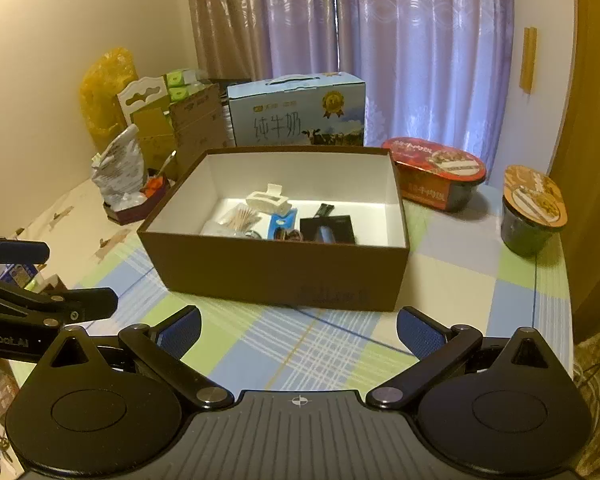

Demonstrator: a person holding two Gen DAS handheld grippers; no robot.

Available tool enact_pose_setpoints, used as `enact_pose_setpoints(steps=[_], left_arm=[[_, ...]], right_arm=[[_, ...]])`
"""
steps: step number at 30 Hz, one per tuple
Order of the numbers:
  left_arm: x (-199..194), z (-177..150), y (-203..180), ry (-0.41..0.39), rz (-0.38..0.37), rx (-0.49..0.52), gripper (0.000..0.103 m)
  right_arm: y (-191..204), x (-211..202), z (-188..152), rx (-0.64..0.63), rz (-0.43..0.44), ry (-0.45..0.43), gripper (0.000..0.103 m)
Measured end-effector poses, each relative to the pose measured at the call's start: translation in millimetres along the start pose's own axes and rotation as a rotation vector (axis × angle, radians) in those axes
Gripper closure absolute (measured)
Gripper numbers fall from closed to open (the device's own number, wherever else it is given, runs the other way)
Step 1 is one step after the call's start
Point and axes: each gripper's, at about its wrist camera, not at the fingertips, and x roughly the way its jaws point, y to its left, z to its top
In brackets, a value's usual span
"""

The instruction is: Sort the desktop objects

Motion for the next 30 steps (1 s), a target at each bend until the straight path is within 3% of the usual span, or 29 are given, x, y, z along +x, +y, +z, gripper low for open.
enact_pose_setpoints(steps=[30], left_arm=[[-10.6, -36.0, -15.4, 0.044, 0.017, 0.014, 0.001]], right_arm=[[-6.9, -30.9, -36.1, 0.062, 0.002, 0.016, 0.002]])
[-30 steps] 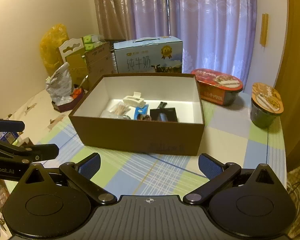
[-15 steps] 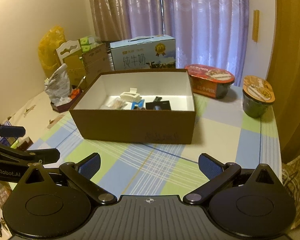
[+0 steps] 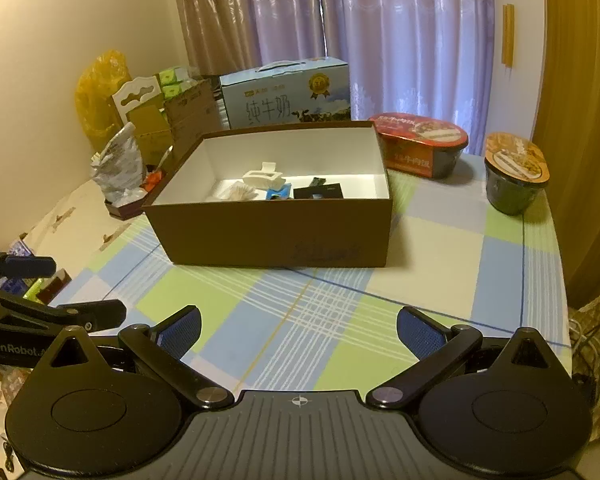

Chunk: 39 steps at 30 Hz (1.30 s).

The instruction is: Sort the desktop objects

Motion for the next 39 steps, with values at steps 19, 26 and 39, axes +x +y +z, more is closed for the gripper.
enact_pose_setpoints(steps=[19, 26, 39], left_arm=[[-1.4, -10.4, 12.2, 0.016, 0.020, -0.015, 0.001], [1.7, -9.7, 15.1, 0.024, 0.025, -0.020, 0.001], [7.7, -3.0, 15.3, 0.013, 0.018, -0.018, 0.001]], right_arm=[[16.1, 2.7, -3.0, -0.014, 0.012, 0.006, 0.002], [20.2, 7.5, -3.7, -0.015, 0.016, 0.014, 0.002], [17.2, 12.8, -1.2, -0.004, 0.008, 0.026, 0.002]])
